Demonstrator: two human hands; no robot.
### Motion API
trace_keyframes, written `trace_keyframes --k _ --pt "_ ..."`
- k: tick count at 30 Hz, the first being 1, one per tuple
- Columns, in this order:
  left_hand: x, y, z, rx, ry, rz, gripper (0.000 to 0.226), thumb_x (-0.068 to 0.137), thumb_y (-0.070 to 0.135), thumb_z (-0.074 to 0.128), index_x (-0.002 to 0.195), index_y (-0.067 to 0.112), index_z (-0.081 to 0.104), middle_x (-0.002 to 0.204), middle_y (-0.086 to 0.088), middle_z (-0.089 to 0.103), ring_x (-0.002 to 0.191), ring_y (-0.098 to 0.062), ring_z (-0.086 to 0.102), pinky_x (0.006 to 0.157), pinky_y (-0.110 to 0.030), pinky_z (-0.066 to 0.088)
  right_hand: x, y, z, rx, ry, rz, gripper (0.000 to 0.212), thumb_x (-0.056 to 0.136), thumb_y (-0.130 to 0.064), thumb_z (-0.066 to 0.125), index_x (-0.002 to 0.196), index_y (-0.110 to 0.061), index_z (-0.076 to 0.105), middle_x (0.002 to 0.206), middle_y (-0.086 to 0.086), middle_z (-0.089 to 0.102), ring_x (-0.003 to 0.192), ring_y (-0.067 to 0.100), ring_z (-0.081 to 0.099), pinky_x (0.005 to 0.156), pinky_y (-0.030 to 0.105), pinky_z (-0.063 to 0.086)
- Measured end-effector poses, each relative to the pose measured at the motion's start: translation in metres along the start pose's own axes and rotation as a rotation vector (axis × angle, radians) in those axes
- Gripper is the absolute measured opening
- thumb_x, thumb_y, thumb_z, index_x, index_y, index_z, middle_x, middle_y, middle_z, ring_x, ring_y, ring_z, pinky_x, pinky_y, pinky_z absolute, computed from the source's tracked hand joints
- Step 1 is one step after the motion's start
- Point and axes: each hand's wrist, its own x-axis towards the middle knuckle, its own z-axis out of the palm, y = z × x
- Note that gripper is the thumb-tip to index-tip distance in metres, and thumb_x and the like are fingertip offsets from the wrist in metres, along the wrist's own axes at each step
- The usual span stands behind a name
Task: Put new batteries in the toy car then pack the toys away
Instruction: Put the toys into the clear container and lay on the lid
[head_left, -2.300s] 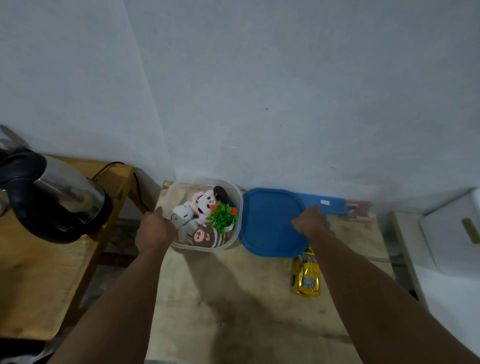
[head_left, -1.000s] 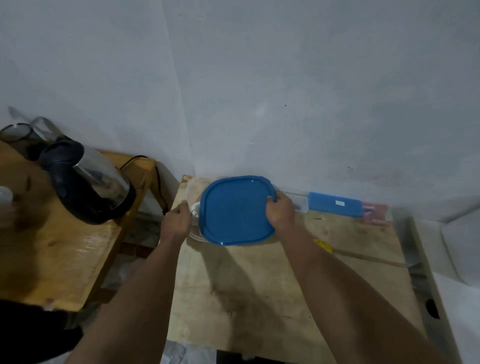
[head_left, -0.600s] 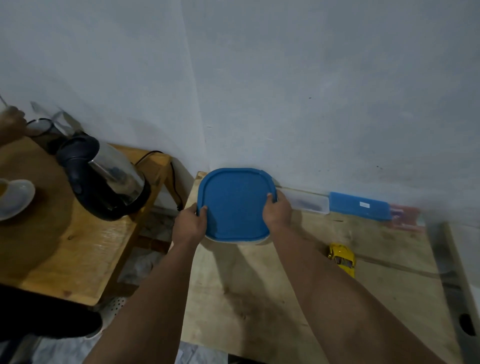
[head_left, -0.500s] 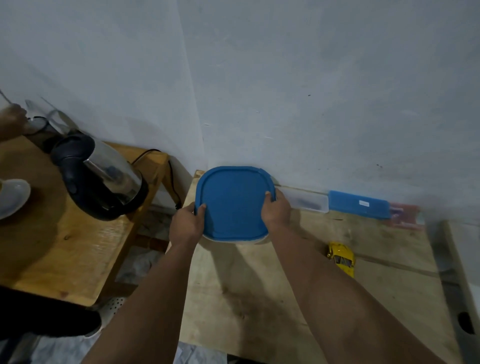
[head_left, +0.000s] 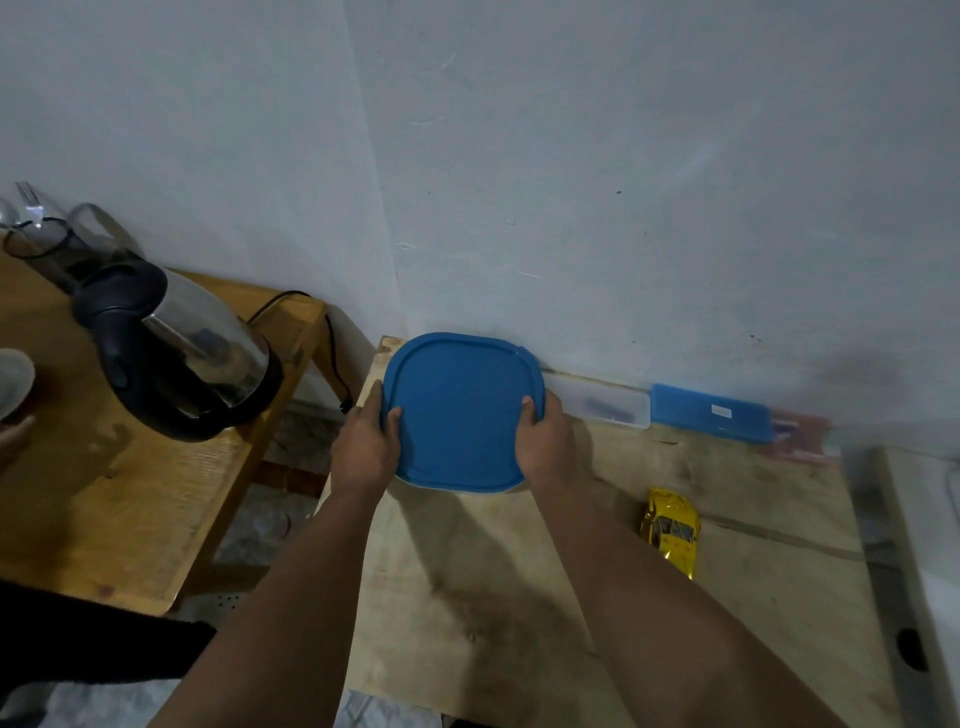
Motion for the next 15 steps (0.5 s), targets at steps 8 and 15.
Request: trace_keyframes --k 8,15 --pt "-0.004 -0.003 0.006 -0.1 -0.008 0.027 0.054 0.11 0.041 0.032 0.163 0.037 0.021 0.138 -0.009 0.05 0.113 -0.032 0.059 0.094 -0.046 0.052 -0.014 0.0 0.003 -0.034 0.133 -0.019 0.035 0.106 -0.04 0.042 0.128 -0.019 0.058 0.096 -0.005 0.057 0.085 0.016 0.055 0.071 0.028 0.042" --pt "0.0 -0.006 0.009 -0.106 -0.027 0.061 0.055 0.111 0.038 0.031 0.162 0.045 0.014 0.131 -0.008 0.049 0.097 -0.024 0.058 0.082 -0.039 0.051 -0.016 0.001 0.009 -0.031 0.159 -0.046 0.05 0.106 -0.041 0.039 0.154 -0.025 0.038 0.134 0.003 0.062 0.116 0.025 0.061 0.093 0.038 0.052"
